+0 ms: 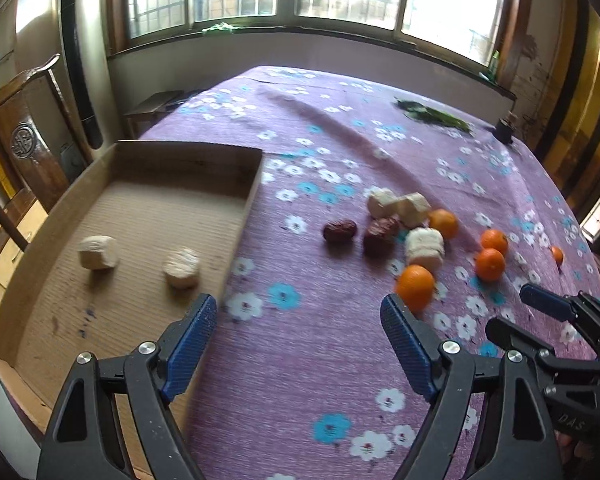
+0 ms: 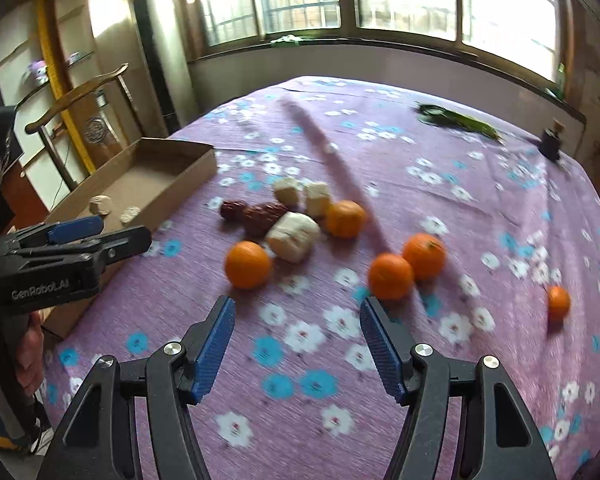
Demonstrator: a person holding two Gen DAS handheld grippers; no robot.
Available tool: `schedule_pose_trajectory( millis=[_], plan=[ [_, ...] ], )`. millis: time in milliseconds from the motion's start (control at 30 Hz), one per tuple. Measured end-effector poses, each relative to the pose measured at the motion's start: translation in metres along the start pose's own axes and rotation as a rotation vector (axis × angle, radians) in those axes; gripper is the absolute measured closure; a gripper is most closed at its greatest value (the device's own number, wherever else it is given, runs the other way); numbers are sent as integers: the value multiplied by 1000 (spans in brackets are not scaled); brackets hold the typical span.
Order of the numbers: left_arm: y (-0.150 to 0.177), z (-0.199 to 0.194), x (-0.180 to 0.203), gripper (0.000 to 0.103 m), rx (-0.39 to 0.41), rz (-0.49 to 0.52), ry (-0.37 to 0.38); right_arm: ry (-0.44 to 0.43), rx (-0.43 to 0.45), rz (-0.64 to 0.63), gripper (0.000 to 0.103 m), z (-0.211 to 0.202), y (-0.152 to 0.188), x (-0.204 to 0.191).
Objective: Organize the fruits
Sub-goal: 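Move both open tools back from the box toward the fruit, then grasp an orange with the left tool while the right tool grasps another orange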
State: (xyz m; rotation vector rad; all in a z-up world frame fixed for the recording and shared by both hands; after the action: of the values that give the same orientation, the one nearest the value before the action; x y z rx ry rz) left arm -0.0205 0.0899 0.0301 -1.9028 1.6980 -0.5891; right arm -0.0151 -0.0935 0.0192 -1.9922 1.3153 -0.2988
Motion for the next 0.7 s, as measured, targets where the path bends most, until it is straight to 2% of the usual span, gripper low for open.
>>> schedule_pose_trajectory(
  millis=[400, 700],
  plan=[
    [6, 17, 39, 20, -26, 77, 38, 36, -4, 51, 34, -5, 16, 30],
    [5, 31, 63, 20, -50, 127, 65, 69, 4, 73, 34, 3, -1, 52]
  ],
)
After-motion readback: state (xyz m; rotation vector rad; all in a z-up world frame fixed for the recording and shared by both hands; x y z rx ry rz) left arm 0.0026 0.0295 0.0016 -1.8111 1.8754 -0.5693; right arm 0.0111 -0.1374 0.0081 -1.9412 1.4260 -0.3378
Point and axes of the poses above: each gripper's, at about its wrist camera, not at the fingertips, and z roughly the way its jaws point, x to its right, y to its underside, the point moved 3 cm from there along z, roughly the way its jaws point, and after that the axes turned 6 degrees about -y, right-handed, at the moved point
